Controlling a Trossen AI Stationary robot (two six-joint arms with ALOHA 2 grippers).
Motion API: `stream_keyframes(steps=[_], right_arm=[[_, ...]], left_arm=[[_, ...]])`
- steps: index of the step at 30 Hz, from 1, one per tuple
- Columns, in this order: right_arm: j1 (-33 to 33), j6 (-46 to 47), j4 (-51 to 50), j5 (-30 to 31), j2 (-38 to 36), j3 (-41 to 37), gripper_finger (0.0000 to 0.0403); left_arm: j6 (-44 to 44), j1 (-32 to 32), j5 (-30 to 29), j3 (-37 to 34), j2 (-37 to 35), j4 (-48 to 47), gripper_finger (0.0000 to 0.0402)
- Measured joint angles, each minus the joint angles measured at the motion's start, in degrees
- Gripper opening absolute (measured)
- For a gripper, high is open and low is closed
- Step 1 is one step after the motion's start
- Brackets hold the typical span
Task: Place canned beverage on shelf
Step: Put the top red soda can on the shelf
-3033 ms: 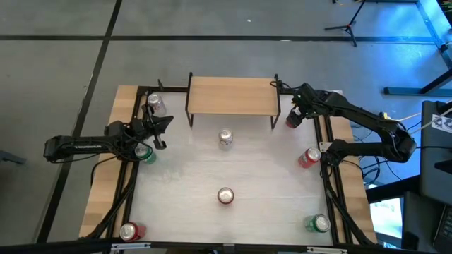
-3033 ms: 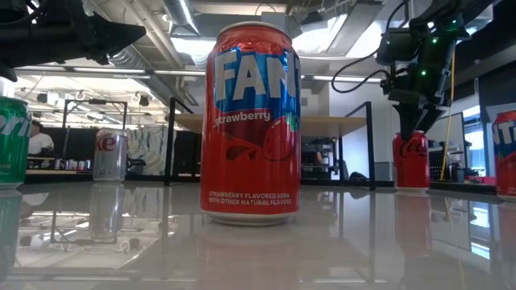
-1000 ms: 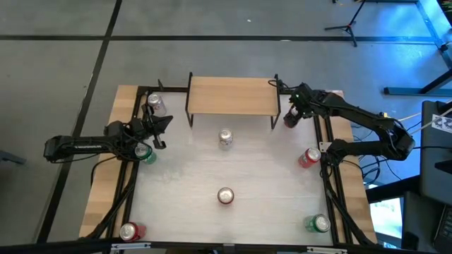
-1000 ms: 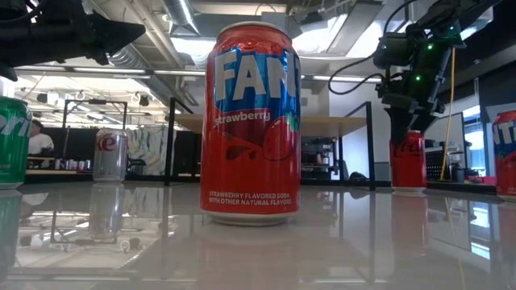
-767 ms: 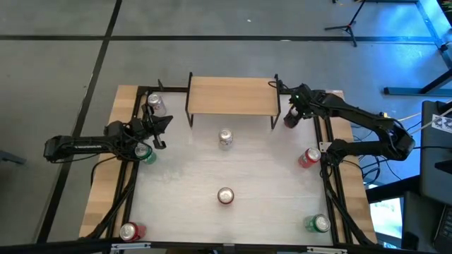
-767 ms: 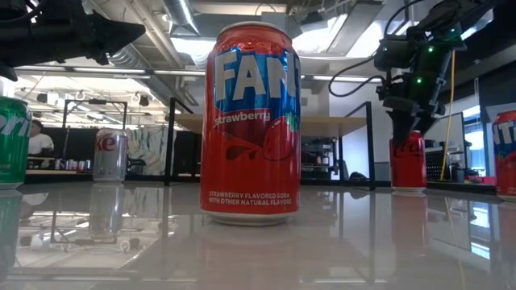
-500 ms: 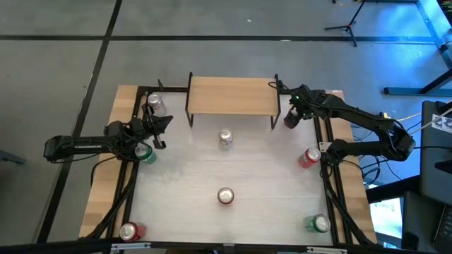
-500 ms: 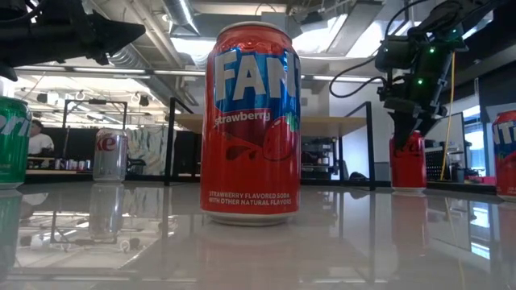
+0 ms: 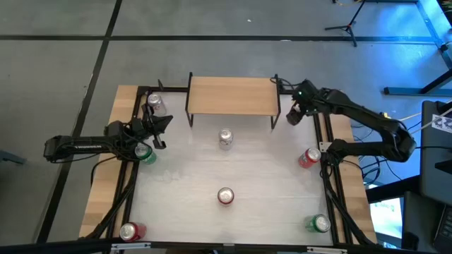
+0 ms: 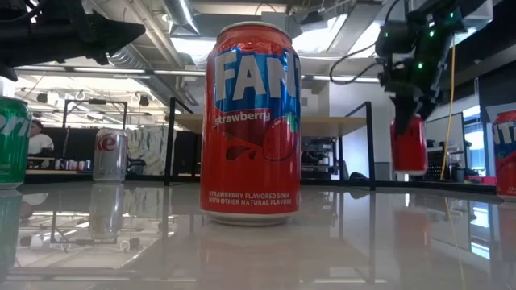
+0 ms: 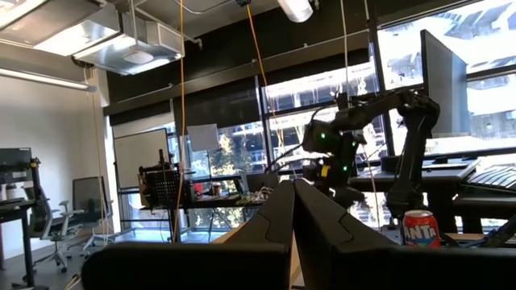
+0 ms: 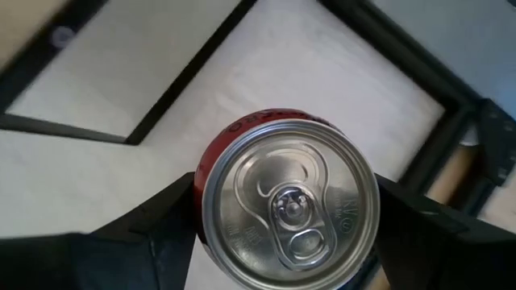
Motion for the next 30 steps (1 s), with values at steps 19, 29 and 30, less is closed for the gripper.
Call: stream_keyframes(steps=[19,29,30], right_arm=[[-0.1,2.7,-11.3,-1.9,0.4,30.2,0.0291],[0.0,0.9,-10.1,-5.6,13.0,42.0,0.0290],[0.0,0.9,-10.4,-6.0,14.7,43.6,0.0290]], left_arm=[[0.0,0.0,0.0,0.0,0.0,0.1,0.0004],[0.0,0.0,0.0,0.0,0.0,0.1,0.0004],[0.0,0.0,0.0,0.0,0.0,0.1,0.0004]])
